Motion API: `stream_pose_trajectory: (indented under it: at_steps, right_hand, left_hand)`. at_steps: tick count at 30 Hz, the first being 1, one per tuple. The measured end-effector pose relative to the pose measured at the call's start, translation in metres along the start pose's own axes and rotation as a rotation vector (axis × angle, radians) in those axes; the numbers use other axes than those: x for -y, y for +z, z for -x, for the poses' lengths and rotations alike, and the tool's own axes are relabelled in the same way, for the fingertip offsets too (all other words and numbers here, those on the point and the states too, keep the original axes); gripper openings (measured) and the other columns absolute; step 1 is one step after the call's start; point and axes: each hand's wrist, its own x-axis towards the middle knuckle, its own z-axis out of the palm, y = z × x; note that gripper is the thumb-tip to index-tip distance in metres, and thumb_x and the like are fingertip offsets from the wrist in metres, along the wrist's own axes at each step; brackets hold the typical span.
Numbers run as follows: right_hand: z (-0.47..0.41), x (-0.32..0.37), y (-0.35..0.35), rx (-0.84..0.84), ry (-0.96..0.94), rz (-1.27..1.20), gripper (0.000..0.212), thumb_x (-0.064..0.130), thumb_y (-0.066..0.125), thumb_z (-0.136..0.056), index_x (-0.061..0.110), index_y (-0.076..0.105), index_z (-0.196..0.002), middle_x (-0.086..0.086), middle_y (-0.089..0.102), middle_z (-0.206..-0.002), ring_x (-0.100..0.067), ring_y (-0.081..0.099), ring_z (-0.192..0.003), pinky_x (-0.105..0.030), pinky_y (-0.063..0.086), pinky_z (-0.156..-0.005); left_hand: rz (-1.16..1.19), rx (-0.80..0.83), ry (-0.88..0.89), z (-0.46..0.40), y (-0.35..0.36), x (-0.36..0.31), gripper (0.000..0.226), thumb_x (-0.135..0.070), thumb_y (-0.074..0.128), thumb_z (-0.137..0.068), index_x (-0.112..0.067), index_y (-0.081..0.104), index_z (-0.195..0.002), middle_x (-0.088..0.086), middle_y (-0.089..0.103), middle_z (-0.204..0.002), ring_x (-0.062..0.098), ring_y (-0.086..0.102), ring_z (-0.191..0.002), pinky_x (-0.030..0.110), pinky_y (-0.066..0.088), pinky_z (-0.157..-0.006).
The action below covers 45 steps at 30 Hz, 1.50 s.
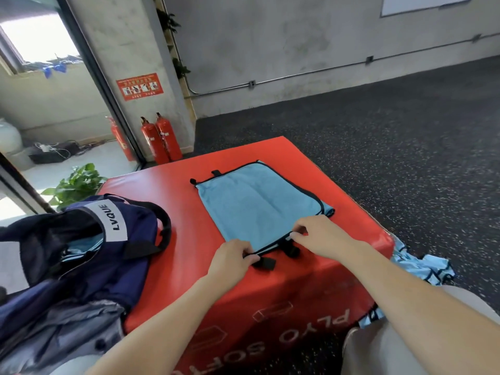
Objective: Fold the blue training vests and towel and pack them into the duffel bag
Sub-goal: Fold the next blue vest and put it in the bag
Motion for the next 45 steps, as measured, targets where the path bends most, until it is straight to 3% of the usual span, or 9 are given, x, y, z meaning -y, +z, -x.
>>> stream_pose_trajectory:
  at_steps: [4,11,13,16,18,29,35,41,45]
  right_hand:
    - [0.006,-0.001,0.003,-0.033,-0.079,0.011,0.018,0.038,0.059,-0.097,0.027,0.071,-0.102,0.014,0.07,-0.103,-0.01,0.063,-0.099,-0.034,0.051,-0.089]
    - [0.023,-0.01,0.014,0.159,-0.227,0.144,0.044,0.07,0.063,-0.082,0.033,0.072,-0.103,0.018,0.065,-0.1,-0.004,0.058,-0.096,-0.035,0.05,-0.089]
    - [0.029,-0.013,0.017,0.176,-0.262,0.155,0.052,0.074,0.066,-0.076,0.035,0.07,-0.109,0.021,0.062,-0.105,-0.001,0.056,-0.101,-0.03,0.048,-0.093]
    - [0.038,-0.018,0.024,0.143,-0.305,0.195,0.058,0.064,0.072,-0.078,0.031,0.066,-0.125,0.019,0.058,-0.117,-0.003,0.049,-0.112,-0.022,0.039,-0.097]
    - [0.043,-0.022,0.029,0.104,-0.301,0.175,0.053,0.053,0.075,-0.082,0.028,0.066,-0.128,0.02,0.055,-0.115,-0.002,0.045,-0.11,-0.019,0.035,-0.096]
    - [0.049,-0.023,0.027,0.067,-0.343,0.209,0.013,0.031,0.072,-0.092,0.026,0.076,-0.103,0.022,0.059,-0.105,-0.008,0.057,-0.108,-0.033,0.045,-0.095]
    - [0.052,-0.011,0.0,0.052,-0.161,-0.178,0.01,0.026,0.072,-0.093,0.028,0.068,-0.084,0.016,0.069,-0.076,0.01,0.06,-0.073,-0.013,0.042,-0.069]
    - [0.035,0.001,-0.026,0.083,-0.109,-0.427,0.004,0.029,0.081,-0.083,0.026,0.08,-0.085,0.006,0.077,-0.087,-0.004,0.066,-0.08,-0.024,0.049,-0.08]
    - [0.017,0.007,-0.028,0.01,-0.064,-0.497,0.005,0.032,0.081,-0.083,0.032,0.079,-0.079,0.009,0.076,-0.08,-0.004,0.063,-0.072,-0.027,0.047,-0.073]
  left_hand:
    - [-0.003,0.067,-0.009,0.025,-0.025,0.036,0.021,-0.036,0.079,-0.079,-0.035,0.062,-0.068,-0.008,0.061,-0.077,0.007,0.056,-0.074,0.024,0.041,-0.068]
    - [-0.021,0.098,-0.04,0.064,-0.059,0.071,0.023,-0.029,0.081,-0.08,-0.036,0.061,-0.071,-0.009,0.063,-0.082,0.005,0.057,-0.076,0.025,0.043,-0.072]
    - [-0.007,0.069,-0.057,0.075,-0.058,0.073,0.018,-0.041,0.08,-0.079,-0.032,0.066,-0.083,-0.008,0.064,-0.088,0.007,0.059,-0.08,0.029,0.048,-0.076]
    - [-0.046,0.046,-0.068,0.094,-0.048,0.071,0.063,-0.07,0.073,-0.068,-0.03,0.065,-0.115,-0.013,0.061,-0.109,0.008,0.056,-0.102,0.029,0.047,-0.093]
    - [-0.13,0.003,-0.037,0.102,-0.039,0.066,0.071,-0.07,0.072,-0.07,-0.027,0.063,-0.125,-0.011,0.059,-0.117,0.012,0.051,-0.113,0.033,0.043,-0.101]
    - [-0.059,-0.093,0.05,0.115,-0.034,0.057,0.01,-0.029,0.078,-0.081,-0.023,0.071,-0.084,-0.008,0.06,-0.082,0.017,0.056,-0.089,0.035,0.046,-0.081]
    - [0.258,-0.117,-0.097,0.112,-0.064,0.053,0.009,-0.033,0.074,-0.087,-0.025,0.071,-0.084,-0.006,0.071,-0.077,0.006,0.064,-0.073,0.03,0.048,-0.071]
    - [0.524,-0.086,-0.129,0.107,-0.09,0.052,0.015,-0.033,0.073,-0.091,-0.018,0.074,-0.089,0.011,0.074,-0.079,0.008,0.052,-0.066,0.029,0.039,-0.064]
    - [0.572,-0.19,-0.178,0.091,-0.095,0.053,0.017,-0.034,0.072,-0.092,-0.023,0.074,-0.08,-0.004,0.066,-0.064,0.004,0.042,-0.055,0.021,0.033,-0.054]
